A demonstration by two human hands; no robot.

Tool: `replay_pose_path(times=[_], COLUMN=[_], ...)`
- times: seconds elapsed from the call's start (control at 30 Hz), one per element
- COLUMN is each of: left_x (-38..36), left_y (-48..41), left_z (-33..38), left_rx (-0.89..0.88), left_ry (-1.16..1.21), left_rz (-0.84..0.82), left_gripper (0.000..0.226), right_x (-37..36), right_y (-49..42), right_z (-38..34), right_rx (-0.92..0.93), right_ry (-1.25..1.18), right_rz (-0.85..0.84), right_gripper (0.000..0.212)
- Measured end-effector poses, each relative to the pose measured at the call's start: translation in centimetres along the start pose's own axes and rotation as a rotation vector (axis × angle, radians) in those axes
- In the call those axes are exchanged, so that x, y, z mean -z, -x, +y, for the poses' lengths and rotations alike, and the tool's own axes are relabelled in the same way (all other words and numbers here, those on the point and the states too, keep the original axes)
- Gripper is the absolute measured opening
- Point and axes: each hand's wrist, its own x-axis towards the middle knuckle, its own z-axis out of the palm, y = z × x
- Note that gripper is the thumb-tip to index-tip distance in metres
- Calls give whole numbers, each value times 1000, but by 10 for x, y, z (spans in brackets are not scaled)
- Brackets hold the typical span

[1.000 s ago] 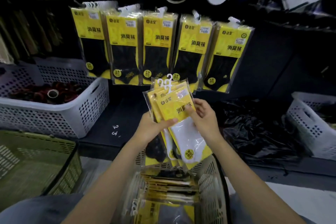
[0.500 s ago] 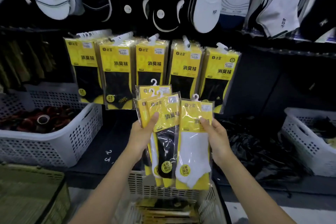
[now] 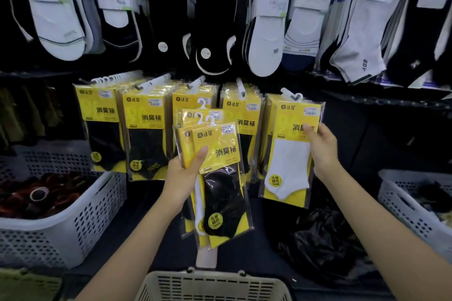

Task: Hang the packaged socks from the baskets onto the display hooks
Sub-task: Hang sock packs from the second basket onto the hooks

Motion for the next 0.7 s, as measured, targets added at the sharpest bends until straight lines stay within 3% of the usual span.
replay_pose_path(times=[0.2, 0.33, 0.5, 0.57, 0.7], left_x=[-4, -7, -7, -10, -21], left_y=[-5, -4, -2, 0, 6], left_z=[-1, -5, -11, -12, -10], left_rx=[-1, 9, 74, 66, 57], left_ry=[26, 19, 7, 12, 31], left_rz=[-28, -22, -4, -29, -80], left_gripper=[19, 16, 20, 14, 9], right_x=[0, 3, 4, -4, -33], right_y=[-22, -31, -6, 13, 59], right_z=[16, 35, 46, 42, 20], right_rx=[-54, -169, -177, -162, -173], right_ry=[75, 159, 237, 239, 127], right_rz=[-46, 150, 385, 296, -142], right_gripper=[10, 36, 38, 30, 21])
